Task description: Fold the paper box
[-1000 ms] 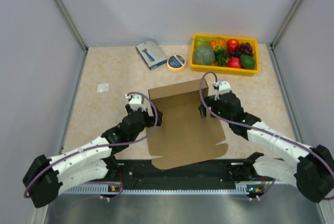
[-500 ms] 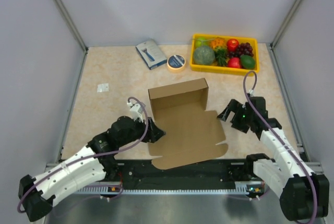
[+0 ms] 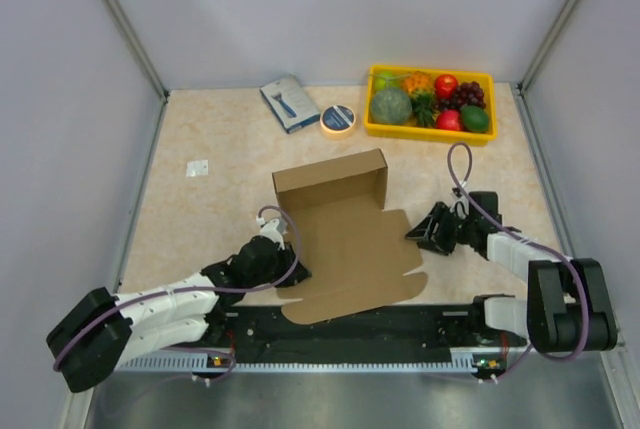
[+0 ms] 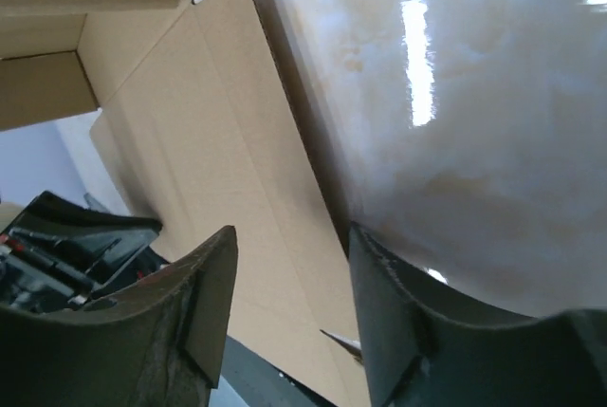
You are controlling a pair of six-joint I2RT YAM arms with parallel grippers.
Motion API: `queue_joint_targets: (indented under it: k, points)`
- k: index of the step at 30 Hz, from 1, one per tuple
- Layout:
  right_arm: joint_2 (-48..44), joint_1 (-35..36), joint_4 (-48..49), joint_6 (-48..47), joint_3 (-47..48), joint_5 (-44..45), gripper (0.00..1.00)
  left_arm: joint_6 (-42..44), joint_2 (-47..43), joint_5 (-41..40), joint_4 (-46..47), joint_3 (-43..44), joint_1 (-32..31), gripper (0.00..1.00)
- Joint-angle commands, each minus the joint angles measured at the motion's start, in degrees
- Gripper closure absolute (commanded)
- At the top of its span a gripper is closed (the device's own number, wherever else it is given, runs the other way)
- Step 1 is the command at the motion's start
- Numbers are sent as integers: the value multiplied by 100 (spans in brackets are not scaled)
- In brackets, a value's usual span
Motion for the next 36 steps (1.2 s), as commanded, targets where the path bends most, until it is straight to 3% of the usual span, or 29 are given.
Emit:
queue_joint_targets:
  k: [1,3,7,11,12,17,20,21,23,26,27,28,33,36]
  points:
    - [345,15,1143,15,-464,-1288,55,-118,54,-306,630,-262,-13,83]
    - [249,15,1302,59,-482,-1560,62,-22,45,-332,508,-227,-5,85]
    - [134,15,1547,94,-508,-2053,64,40,-43,-332,428,-201,-5,85]
    - [239,147,2067,305,-570,-2527,60,5,9,-376,481,-262,-13,87]
    - [283,234,2215,349,-579,-2511,57,-3,44,-385,507,-271,-13,87]
    - [819,691,2902,736,-632,-2205,58,-48,177,-385,710,-306,-31,89]
    - [742,973,2368,491,-544,-1469,60,66,-34,-420,386,-157,-66,89]
    - [688,991,2218,377,-535,-1326,67,119,-130,-429,297,-61,-75,88]
    - [461,1000,1543,184,-395,-844,70,346,-481,-316,130,28,-101,84]
    - [206,1035,674,-133,-96,-368,81,654,-981,89,-221,299,-171,66]
    - [161,1026,365,-195,0,-270,95,734,-1097,168,-544,518,-232,55]
    - [143,1026,171,-204,201,-235,99,848,-1237,194,-730,642,-303,51]
    - [99,1026,-909,286,897,-559,100,1788,-985,20,-1574,1861,-1312,36]
    - [81,1026,-1262,498,1222,-586,100,2491,-493,-1077,-2181,2600,-2375,27]
